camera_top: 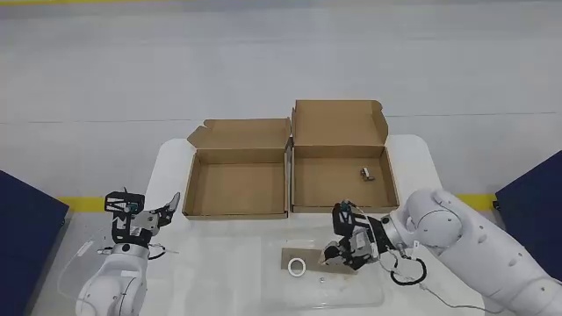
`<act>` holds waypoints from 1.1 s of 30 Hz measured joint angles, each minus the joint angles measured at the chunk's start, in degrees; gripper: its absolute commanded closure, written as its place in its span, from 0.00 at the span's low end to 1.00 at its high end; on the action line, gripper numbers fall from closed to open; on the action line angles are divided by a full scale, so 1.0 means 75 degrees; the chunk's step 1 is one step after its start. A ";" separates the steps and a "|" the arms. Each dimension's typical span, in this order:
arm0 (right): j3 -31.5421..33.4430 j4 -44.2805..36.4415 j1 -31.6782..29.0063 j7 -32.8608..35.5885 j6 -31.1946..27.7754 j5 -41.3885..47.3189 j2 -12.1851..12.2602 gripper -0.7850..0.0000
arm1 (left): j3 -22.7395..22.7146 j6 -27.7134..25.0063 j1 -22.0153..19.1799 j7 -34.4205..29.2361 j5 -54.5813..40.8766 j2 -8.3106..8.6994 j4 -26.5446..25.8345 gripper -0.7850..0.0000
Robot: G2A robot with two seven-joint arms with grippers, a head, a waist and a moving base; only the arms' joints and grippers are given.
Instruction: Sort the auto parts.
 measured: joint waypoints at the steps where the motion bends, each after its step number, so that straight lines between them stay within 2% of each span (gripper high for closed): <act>1: -0.0138 0.0011 0.0050 -0.0115 -0.0115 0.0397 0.0055 1.00 | 0.0000 0.0000 0.0000 0.0000 0.0000 0.0000 0.0000 0.00; 6: -0.0954 -0.0118 0.0574 -0.0379 -0.0382 0.1660 0.0383 1.00 | 0.0000 0.0000 0.0000 0.0000 0.0000 0.0000 0.0000 0.00; 14: -0.2607 -0.0344 0.1899 -0.0751 -0.0754 0.3254 0.0897 1.00 | 0.0000 0.0000 0.0000 0.0000 0.0000 0.0000 0.0000 0.00; 27: -0.2720 -0.0385 0.1949 -0.0841 -0.0821 0.3387 0.0905 1.00 | 0.0000 0.0000 0.0000 0.0000 0.0000 0.0000 0.0000 0.00; 33: -0.2865 -0.0638 0.1738 -0.1150 -0.1150 0.4348 0.0823 1.00 | 0.0000 0.0000 0.0000 0.0000 0.0000 0.0000 0.0000 0.00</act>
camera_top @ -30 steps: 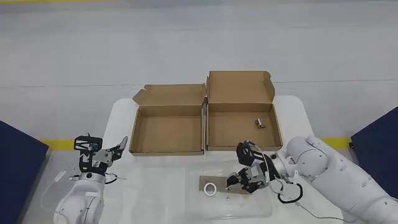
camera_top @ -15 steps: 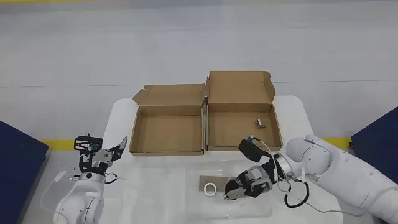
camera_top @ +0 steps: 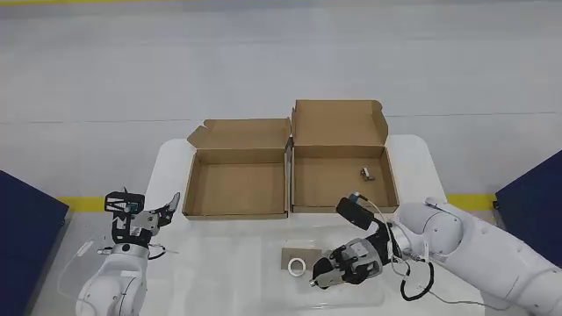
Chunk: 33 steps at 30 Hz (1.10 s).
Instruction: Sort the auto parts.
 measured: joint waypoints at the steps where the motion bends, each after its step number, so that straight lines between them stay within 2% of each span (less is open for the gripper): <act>1: -0.0080 -0.0061 0.0015 -0.0083 -0.0082 0.0292 -0.0012 1.00 | 0.0000 0.0000 0.0000 0.0000 0.0000 0.0000 0.0000 0.00; 13: -0.0904 -0.0761 0.0620 -0.0393 -0.0396 0.2317 -0.0089 1.00 | 0.0000 0.0000 0.0000 0.0000 0.0000 0.0000 0.0000 0.00; 28: -0.0888 -0.0828 0.0569 -0.0456 -0.0373 0.2366 -0.0099 1.00 | 0.0000 0.0000 0.0000 0.0000 0.0000 0.0000 0.0000 0.00; 33: -0.0528 -0.1229 0.0098 -0.0429 -0.0397 0.3357 -0.0111 1.00 | 0.0000 0.0000 0.0000 0.0000 0.0000 0.0000 0.0000 0.00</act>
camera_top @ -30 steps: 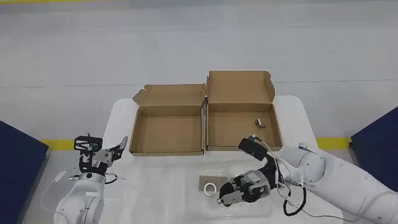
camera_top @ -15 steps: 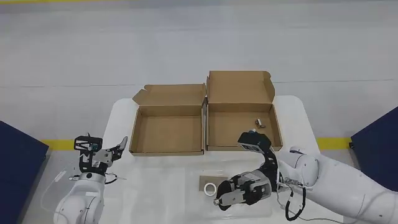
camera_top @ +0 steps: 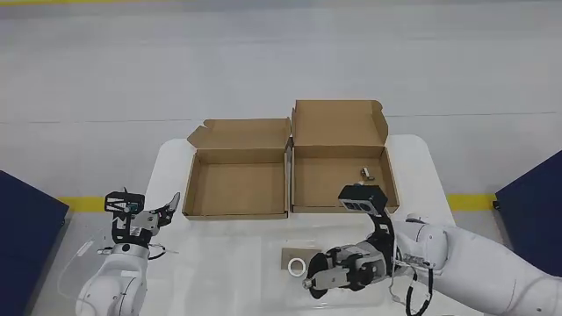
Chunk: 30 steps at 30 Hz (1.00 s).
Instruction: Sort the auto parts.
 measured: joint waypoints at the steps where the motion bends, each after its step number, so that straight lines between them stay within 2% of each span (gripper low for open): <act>1: 0.0142 -0.0093 -0.0142 0.0036 0.0000 0.0328 0.0007 1.00 | 0.0000 0.0000 0.0000 0.0000 0.0000 0.0000 0.0000 0.00; 9: 0.0841 -0.0937 -0.0936 0.0116 0.0083 0.1633 -0.0025 1.00 | 0.0000 0.0000 0.0000 0.0000 0.0000 0.0000 0.0000 0.00; 13: 0.1257 -0.1138 -0.1242 0.0470 0.0436 0.2533 -0.0142 1.00 | 0.0000 0.0000 0.0000 0.0000 0.0000 0.0000 0.0000 0.00; 24: 0.1381 -0.1294 -0.1375 0.0236 0.0596 0.2500 -0.0184 1.00 | 0.0000 0.0000 0.0000 0.0000 0.0000 0.0000 0.0000 0.00; 30: 0.1675 -0.1742 -0.1844 0.0824 0.0939 0.3885 -0.0325 1.00 | 0.0000 0.0000 0.0000 0.0000 0.0000 0.0000 0.0000 0.00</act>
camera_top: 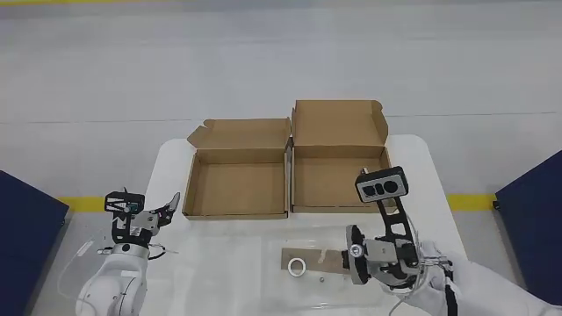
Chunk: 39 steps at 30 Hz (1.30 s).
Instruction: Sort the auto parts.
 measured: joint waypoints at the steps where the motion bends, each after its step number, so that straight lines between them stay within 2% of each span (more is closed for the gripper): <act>1: 0.0088 -0.0048 -0.0079 0.0220 0.0127 0.0375 -0.0032 1.00 | 0.0000 0.0000 0.0000 0.0000 0.0000 0.0000 0.0000 0.00; 7: 0.0621 -0.0066 -0.0421 0.0850 0.0706 0.1079 -0.0137 1.00 | 0.0000 0.0000 0.0000 0.0000 0.0000 0.0000 0.0000 0.00; 14: 0.0620 -0.0067 -0.0420 0.0845 0.0702 0.1075 -0.0137 1.00 | 0.0000 0.0000 0.0000 0.0000 0.0000 0.0000 0.0000 0.00; 24: 0.1130 -0.0496 -0.0780 0.0494 0.1274 0.0985 -0.0366 1.00 | 0.0000 0.0000 0.0000 0.0000 0.0000 0.0000 0.0000 0.00; 39: 0.1817 -0.1208 -0.0935 -0.0446 0.2365 0.0149 -0.0756 1.00 | 0.0000 0.0000 0.0000 0.0000 0.0000 0.0000 0.0000 0.00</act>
